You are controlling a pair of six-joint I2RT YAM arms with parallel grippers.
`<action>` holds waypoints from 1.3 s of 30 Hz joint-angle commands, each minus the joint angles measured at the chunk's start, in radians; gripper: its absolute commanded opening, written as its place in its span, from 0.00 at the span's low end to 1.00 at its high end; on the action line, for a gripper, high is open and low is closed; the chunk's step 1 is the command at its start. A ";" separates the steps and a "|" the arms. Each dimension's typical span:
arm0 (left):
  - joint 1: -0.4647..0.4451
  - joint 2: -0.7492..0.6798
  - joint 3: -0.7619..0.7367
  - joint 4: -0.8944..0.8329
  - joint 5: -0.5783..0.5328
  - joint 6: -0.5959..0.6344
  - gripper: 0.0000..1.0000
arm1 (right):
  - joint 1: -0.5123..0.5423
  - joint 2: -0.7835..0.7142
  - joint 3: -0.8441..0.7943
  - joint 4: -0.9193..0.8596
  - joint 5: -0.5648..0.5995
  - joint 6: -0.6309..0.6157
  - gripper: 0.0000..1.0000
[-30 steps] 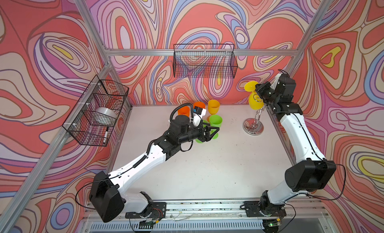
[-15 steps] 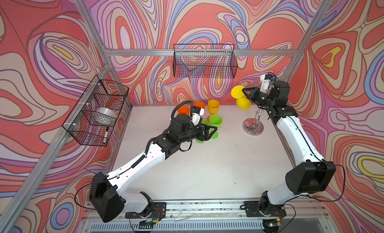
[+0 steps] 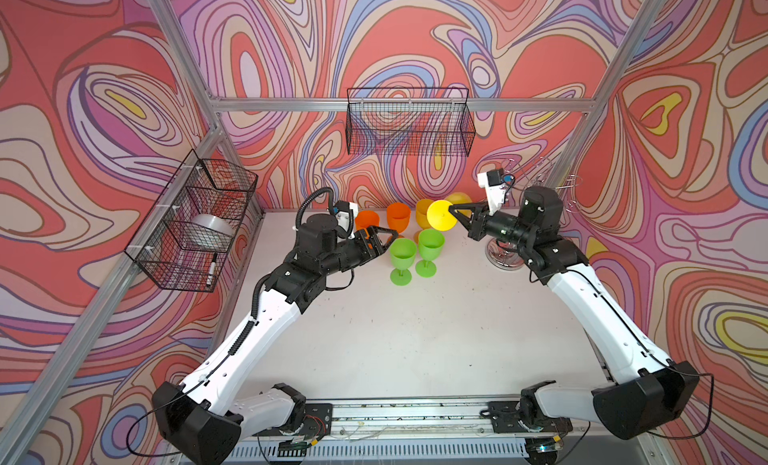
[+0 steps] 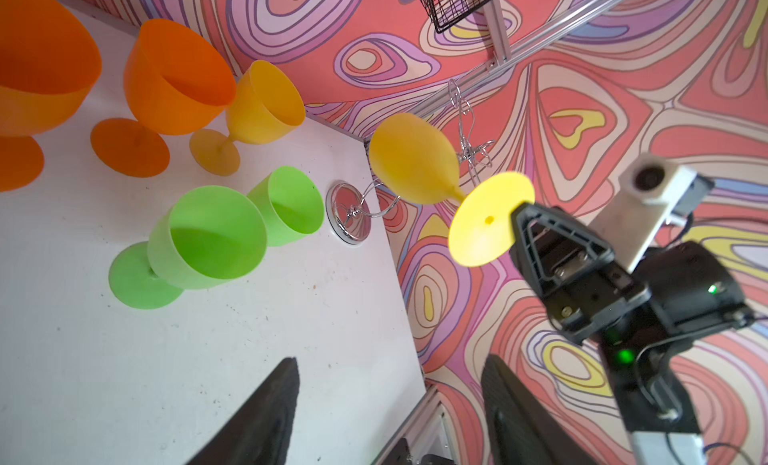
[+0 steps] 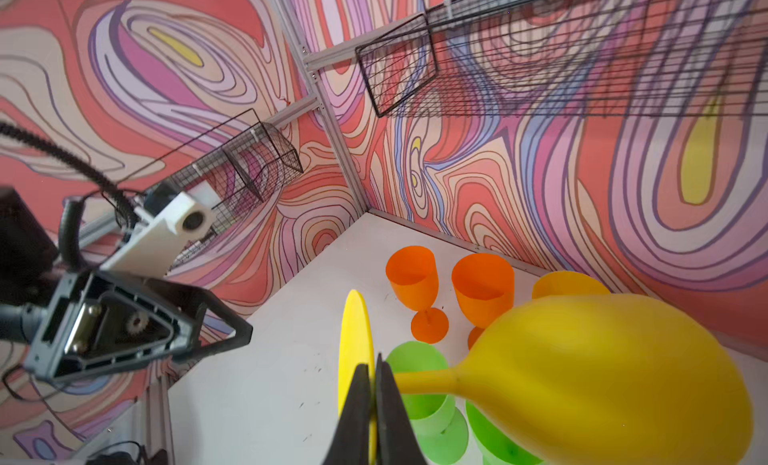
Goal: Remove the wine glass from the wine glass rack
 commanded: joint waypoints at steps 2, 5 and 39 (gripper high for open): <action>0.031 -0.012 -0.004 -0.024 0.093 -0.194 0.67 | 0.146 -0.076 -0.128 0.072 0.146 -0.292 0.00; 0.042 -0.022 0.013 -0.076 0.089 -0.236 0.67 | 0.217 -0.116 -0.205 0.116 0.227 -0.393 0.00; 0.065 -0.023 -0.086 -0.195 0.093 -0.627 0.46 | 0.701 0.036 -0.335 0.472 0.875 -1.062 0.00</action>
